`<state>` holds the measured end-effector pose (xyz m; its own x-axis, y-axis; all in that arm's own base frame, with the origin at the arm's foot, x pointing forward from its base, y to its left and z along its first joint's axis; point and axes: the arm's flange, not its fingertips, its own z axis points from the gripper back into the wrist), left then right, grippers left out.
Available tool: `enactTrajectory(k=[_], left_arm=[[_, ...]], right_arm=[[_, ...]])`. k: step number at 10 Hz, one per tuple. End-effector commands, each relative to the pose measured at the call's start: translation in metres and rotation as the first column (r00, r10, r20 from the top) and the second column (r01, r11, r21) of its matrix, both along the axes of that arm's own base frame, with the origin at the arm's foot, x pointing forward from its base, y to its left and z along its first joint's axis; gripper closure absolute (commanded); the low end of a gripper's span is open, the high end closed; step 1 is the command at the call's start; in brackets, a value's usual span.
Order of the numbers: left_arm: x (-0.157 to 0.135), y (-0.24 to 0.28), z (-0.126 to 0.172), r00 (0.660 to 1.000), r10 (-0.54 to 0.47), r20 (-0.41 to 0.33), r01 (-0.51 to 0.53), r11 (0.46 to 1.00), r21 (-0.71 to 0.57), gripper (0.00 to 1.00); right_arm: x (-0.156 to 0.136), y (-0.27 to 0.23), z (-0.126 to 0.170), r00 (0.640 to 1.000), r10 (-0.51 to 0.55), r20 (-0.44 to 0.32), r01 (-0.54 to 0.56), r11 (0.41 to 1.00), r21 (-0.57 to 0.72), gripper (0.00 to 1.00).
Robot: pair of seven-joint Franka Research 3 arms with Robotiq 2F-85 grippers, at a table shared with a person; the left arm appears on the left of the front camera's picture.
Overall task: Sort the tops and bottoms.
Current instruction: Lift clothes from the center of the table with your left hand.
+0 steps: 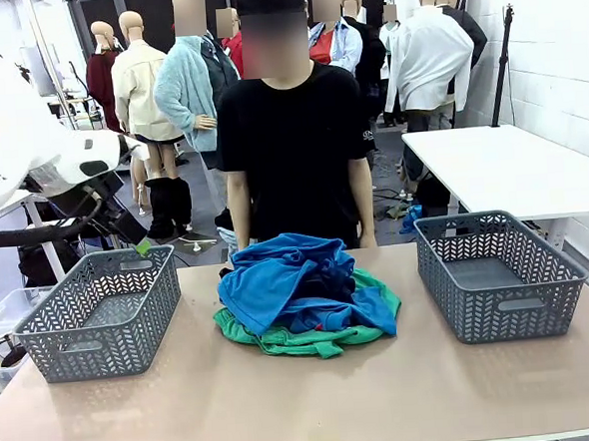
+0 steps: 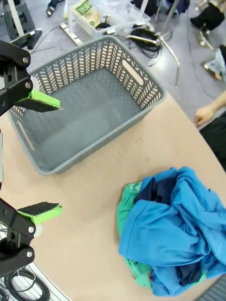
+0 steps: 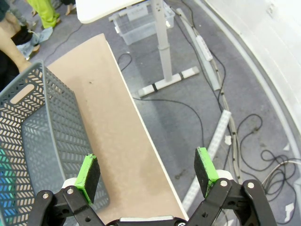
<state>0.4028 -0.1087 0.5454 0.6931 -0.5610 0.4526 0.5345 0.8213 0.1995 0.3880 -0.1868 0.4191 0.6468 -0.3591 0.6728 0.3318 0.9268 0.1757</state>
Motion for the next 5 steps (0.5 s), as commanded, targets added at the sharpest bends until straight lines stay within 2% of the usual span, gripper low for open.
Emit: enactTrajectory(k=[1, 3, 4, 5], left_arm=[[-0.006, 0.015, 0.006, 0.998, 0.039, 0.039, -0.038, 0.999, -0.024, 0.0], [-0.001, 0.008, 0.006, 1.0, 0.017, 0.014, -0.017, 1.0, -0.008, 0.0], [0.018, -0.008, 0.008, 0.995, -0.103, 0.018, 0.104, 0.993, -0.05, 0.0], [0.04, -0.034, 0.014, 0.989, -0.148, 0.024, 0.148, 0.989, -0.027, 0.0]], right_arm=[[-0.001, 0.0, 0.002, 1.0, 0.005, -0.003, -0.005, 1.0, -0.008, 0.0], [-0.001, 0.0, 0.002, 1.0, 0.005, -0.003, -0.005, 1.0, -0.008, 0.0], [-0.001, 0.0, 0.002, 1.0, 0.005, -0.003, -0.005, 1.0, -0.008, 0.0], [-0.001, 0.0, 0.002, 1.0, 0.005, -0.003, -0.005, 1.0, -0.008, 0.0]])
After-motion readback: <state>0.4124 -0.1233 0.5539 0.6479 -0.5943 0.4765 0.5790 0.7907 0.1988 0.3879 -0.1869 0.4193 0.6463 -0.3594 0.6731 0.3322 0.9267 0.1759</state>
